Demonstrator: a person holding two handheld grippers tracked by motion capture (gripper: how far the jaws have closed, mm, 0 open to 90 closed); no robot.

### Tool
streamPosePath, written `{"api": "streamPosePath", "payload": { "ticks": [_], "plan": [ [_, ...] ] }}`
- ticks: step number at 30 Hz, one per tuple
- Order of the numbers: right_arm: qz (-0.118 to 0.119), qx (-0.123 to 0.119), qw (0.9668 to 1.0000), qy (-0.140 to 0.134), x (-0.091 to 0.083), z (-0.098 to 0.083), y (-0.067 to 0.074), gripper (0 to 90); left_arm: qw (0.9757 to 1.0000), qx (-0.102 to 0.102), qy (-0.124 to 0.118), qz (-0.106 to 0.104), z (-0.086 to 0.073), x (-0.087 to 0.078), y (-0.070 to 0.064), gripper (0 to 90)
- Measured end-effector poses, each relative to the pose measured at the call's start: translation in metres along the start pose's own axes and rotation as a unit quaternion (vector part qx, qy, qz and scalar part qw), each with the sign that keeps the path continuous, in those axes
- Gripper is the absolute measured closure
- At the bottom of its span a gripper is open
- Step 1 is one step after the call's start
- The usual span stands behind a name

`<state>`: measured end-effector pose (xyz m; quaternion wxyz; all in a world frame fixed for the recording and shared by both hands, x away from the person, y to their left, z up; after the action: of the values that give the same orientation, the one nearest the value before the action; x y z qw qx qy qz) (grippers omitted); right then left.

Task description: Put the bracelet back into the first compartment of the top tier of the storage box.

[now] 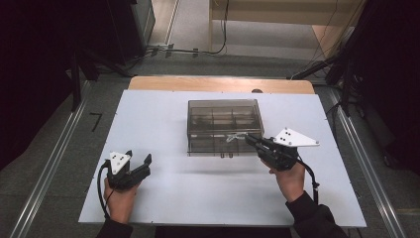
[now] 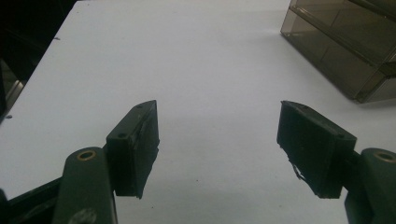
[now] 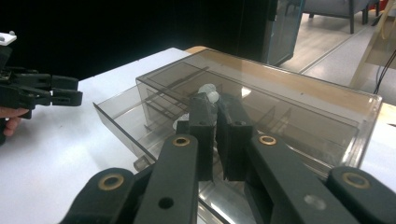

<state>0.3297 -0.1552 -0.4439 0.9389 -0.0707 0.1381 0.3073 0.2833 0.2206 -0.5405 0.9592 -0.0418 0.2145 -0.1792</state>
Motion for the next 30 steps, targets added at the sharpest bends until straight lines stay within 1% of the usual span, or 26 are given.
{"api": "streamPosePath", "payload": {
  "ticks": [9,19,30],
  "plan": [
    [0.007,-0.002,1.0000,0.004,0.011,-0.001,0.009,82.4,1.0000,0.001,0.000,0.000,0.000,0.000,0.000,29.8],
    [0.014,-0.001,0.9999,0.004,0.019,0.001,0.018,82.4,1.0000,0.001,0.000,-0.001,0.000,-0.001,0.000,29.8],
    [0.018,-0.002,0.9998,0.003,0.024,0.002,0.024,82.4,1.0000,0.001,-0.001,-0.002,0.000,-0.001,0.000,29.8]
  ]
}}
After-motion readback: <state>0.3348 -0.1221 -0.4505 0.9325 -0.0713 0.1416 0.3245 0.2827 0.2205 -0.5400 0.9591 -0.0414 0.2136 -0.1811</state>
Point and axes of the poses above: each handheld gripper's, and its own axes: x roughly forward along the jaws, z roughly out of its top, y roughly to its left, the point moved 6 cm from there along x, roughly forward along the jaws, and after that the axes turned 14 degrees about -z, right-handed, at the moved point
